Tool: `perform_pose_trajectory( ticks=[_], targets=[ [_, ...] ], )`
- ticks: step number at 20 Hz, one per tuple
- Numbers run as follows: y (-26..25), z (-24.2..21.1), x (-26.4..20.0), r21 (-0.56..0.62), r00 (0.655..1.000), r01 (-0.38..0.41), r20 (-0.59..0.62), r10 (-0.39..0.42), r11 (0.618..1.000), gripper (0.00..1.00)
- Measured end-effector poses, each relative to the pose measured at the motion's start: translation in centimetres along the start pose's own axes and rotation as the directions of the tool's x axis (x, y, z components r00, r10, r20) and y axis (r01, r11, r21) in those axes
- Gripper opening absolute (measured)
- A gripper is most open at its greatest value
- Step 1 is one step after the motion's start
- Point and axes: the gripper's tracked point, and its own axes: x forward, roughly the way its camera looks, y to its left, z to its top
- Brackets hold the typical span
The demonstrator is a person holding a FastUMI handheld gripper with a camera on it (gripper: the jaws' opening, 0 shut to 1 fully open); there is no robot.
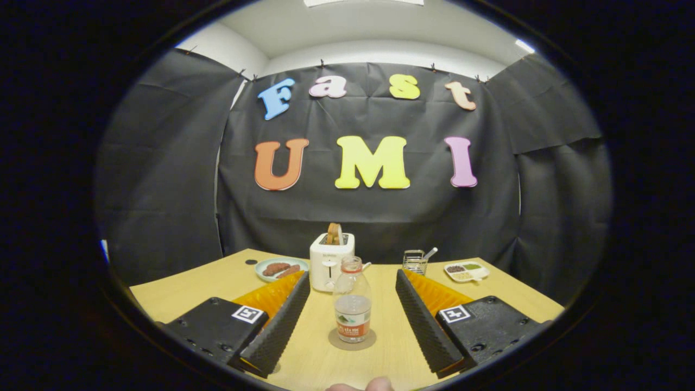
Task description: Take the bottle from table, then pour the juice into the cup, finally place the bottle on the coaster
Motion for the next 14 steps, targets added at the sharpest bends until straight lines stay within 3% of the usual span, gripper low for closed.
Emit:
perform_pose_trajectory(
  ticks=[6, 14],
  targets=[
    [-2.0, 5.1, -6.6, 0.028, 0.996, 0.059, 0.064, -0.061, 0.998, 1.0],
    [-3.0, 7.7, -12.4, 0.006, 0.99, 0.097, 0.102, -0.097, 0.995, 1.0]
  ],
)
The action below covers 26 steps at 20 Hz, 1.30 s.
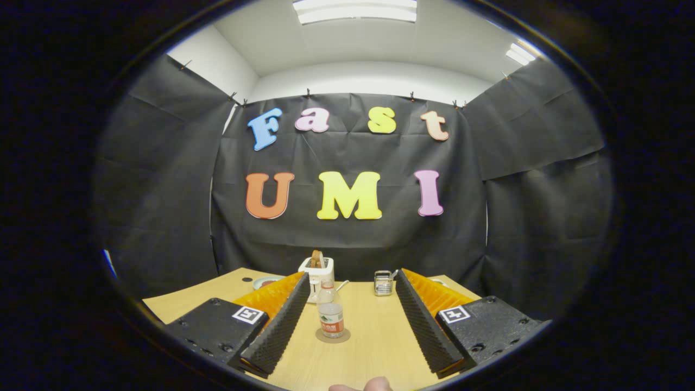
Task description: Take the bottle from table, then pour the juice into the cup, finally place the bottle on the coaster
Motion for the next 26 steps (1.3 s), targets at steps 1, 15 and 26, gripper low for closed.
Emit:
perform_pose_trajectory(
  ticks=[1, 15, 26],
  targets=[
    [-0.1, 0.5, -0.6, -0.005, 1.0, 0.007, 0.012, -0.006, 1.0, 1.0],
    [-0.3, 1.0, -2.9, -0.019, 0.999, 0.023, 0.05, -0.022, 1.0, 1.0],
    [0.0, 1.2, -3.1, -0.044, 0.997, 0.029, 0.072, -0.026, 0.999, 1.0]
  ],
)
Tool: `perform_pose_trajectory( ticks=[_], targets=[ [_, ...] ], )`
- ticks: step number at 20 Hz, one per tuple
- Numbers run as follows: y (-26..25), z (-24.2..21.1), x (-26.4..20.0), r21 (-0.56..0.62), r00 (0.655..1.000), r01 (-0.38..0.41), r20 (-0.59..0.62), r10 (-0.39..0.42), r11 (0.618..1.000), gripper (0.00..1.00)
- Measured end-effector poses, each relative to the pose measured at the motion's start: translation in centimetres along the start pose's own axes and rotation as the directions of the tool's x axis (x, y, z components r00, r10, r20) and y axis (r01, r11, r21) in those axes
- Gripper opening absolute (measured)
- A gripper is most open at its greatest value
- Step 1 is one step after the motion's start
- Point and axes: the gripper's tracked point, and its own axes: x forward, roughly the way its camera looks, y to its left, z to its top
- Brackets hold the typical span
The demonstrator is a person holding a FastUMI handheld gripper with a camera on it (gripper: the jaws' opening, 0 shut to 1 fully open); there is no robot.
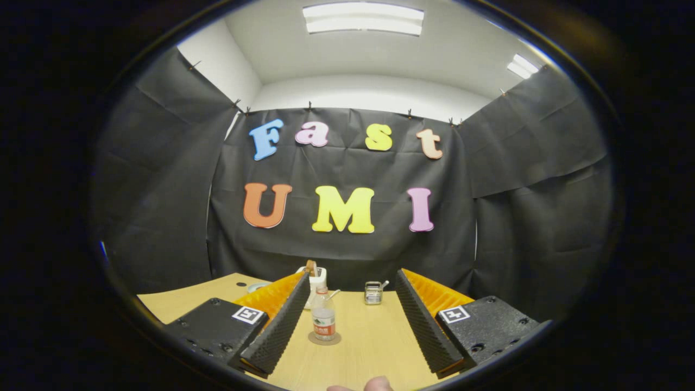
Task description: Take the bottle from table, then pour the juice into the cup, finally place the bottle on the coaster
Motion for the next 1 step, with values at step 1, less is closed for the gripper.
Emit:
perform_pose_trajectory(
  ticks=[1],
  targets=[
    [0.11, -0.15, -0.07, -0.001, 1.0, -0.001, -0.002, 0.001, 1.0, 1.0]
  ],
)
